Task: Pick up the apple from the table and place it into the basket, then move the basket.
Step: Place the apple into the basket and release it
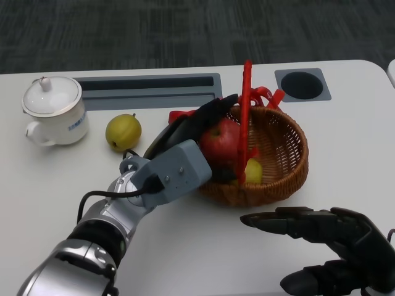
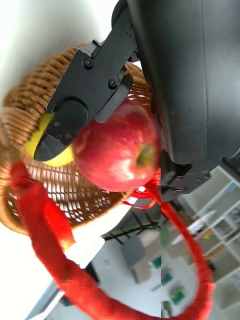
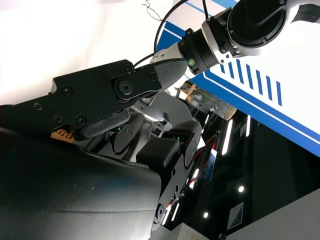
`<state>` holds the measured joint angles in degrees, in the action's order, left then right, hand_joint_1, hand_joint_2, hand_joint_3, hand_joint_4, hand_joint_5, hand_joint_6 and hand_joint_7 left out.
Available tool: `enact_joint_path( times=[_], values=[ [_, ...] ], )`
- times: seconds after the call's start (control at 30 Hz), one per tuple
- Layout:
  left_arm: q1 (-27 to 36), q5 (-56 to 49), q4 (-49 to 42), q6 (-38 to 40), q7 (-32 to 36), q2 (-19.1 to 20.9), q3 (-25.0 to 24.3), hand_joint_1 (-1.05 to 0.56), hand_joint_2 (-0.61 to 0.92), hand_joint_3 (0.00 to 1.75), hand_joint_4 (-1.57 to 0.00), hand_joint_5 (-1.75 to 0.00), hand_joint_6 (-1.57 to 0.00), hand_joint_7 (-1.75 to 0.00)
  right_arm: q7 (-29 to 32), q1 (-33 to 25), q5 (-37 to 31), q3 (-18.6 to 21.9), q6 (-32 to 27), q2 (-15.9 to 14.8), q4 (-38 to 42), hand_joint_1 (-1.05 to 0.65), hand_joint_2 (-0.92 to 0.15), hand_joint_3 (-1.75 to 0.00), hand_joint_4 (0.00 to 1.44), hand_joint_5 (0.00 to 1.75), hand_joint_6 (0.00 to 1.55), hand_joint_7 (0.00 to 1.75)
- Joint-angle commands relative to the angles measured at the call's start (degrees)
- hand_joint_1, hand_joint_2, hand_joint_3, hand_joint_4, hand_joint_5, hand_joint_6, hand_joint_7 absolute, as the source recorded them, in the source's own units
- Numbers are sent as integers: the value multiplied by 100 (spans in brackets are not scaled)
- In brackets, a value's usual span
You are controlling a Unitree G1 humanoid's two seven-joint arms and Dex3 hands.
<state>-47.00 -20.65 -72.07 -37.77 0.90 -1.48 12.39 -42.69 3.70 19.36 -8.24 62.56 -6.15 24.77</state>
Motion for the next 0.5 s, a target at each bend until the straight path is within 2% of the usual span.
enact_joint_path(
  times=[0.03, 0.2, 0.5],
  values=[
    [-138, 63, 71, -35, -253, 193, -16, -76, 77, 0, 0, 0, 0, 0, 31, 17, 98, 40, -4, -76, -48, -49, -92, -1, 77, 0, 75, 0],
    [-223, 384, 159, -159, -659, 225, -264, -77, 74, 0, 0, 0, -2, -1, 23, 235, 356, 183, -35, -104, -81, -48, -91, 0, 78, 0, 75, 0],
    [-172, 622, 575, -681, -783, 375, -447, -75, 75, 0, -7, -2, -10, -2, 44, 547, 312, 412, -32, -311, -157, -51, -92, -2, 79, 0, 74, 0]
  ],
)
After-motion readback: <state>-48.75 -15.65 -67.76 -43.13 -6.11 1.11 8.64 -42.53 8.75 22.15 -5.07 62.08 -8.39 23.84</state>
